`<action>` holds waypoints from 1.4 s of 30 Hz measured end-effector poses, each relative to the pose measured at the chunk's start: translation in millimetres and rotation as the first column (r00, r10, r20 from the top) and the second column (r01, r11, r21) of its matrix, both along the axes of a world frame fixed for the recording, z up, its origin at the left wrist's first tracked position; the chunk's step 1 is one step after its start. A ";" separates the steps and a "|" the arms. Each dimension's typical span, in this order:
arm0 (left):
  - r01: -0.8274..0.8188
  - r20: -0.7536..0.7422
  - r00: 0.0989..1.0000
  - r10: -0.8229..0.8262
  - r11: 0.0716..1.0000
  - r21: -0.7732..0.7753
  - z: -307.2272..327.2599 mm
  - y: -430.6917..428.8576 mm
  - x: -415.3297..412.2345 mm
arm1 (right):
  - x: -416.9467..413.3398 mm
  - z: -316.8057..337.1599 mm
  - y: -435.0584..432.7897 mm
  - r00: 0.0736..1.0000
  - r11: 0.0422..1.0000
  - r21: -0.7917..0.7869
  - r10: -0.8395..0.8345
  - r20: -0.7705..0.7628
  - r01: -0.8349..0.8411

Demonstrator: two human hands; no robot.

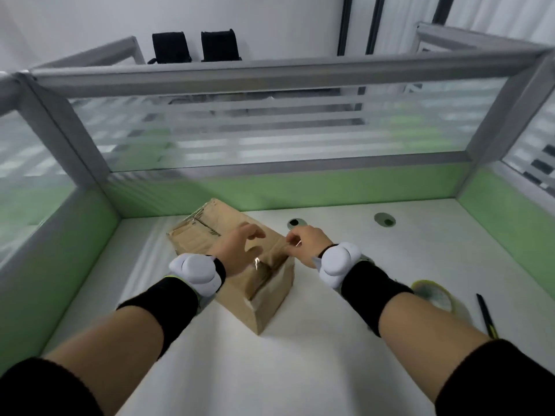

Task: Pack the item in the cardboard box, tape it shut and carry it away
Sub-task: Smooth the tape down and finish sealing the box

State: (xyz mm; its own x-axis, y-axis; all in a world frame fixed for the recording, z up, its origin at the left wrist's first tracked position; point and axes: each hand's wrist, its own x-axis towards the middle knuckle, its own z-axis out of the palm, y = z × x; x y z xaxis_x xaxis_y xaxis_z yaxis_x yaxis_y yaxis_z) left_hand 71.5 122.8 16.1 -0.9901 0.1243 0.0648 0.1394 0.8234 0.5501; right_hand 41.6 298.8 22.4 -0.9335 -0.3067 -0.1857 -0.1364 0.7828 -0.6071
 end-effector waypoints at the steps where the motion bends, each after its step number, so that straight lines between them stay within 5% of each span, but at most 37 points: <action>1: 0.006 0.016 1.000 -0.006 1.000 -0.001 0.0 -8.8 4.6 | 1.8 1.2 -5.6 1.000 1.000 0.011 0.003 0.000 -0.003; 14: 0.198 0.209 0.961 -0.183 0.979 -0.054 -12.0 -35.8 31.2 | 12.9 -3.5 -14.1 0.998 0.990 0.125 -0.064 0.003 0.063; 24: 0.160 0.142 0.978 -0.154 0.986 -0.034 -28.0 -16.4 25.4 | 11.2 -5.6 -11.1 0.998 0.975 0.216 -0.053 -0.028 0.058; 42: 0.068 0.004 0.998 -0.068 0.991 -0.112 -36.5 78.8 -0.3 | -2.8 -20.2 46.5 0.980 0.979 0.043 -0.199 0.005 0.198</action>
State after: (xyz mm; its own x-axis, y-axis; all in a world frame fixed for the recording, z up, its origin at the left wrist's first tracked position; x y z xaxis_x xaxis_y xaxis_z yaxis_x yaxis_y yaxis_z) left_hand 71.2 201.6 -20.4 -0.9791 0.1982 0.0462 0.1972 0.8682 0.4554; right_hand 38.9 345.3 2.2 -0.9731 -0.1073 -0.2039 0.0299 0.8188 -0.5733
